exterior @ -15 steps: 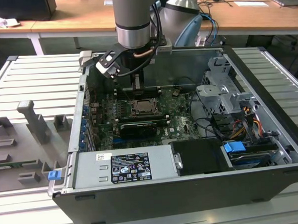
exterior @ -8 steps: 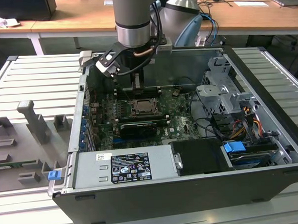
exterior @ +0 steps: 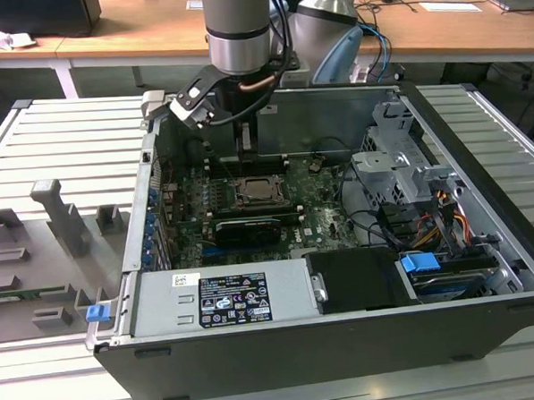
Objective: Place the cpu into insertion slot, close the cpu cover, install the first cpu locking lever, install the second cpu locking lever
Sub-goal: 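Install the first cpu locking lever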
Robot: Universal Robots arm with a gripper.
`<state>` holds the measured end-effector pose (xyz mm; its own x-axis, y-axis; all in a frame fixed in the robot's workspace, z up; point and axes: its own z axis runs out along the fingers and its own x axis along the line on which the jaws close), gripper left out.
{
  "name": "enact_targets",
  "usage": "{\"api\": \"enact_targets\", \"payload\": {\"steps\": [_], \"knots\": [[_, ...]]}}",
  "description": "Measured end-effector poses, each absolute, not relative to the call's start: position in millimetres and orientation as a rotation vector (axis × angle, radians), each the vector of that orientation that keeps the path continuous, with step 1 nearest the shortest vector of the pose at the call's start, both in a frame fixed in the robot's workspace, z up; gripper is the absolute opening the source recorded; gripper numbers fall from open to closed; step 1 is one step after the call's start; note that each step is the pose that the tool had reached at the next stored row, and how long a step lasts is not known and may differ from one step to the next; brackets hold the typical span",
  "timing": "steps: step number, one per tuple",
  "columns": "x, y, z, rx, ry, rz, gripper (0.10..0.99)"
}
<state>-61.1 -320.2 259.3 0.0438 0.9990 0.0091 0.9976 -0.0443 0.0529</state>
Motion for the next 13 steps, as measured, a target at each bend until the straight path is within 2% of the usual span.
{"api": "enact_targets", "payload": {"steps": [13], "knots": [[-61, -320, 287, 2.178, 2.216, 0.064, 0.106]]}}
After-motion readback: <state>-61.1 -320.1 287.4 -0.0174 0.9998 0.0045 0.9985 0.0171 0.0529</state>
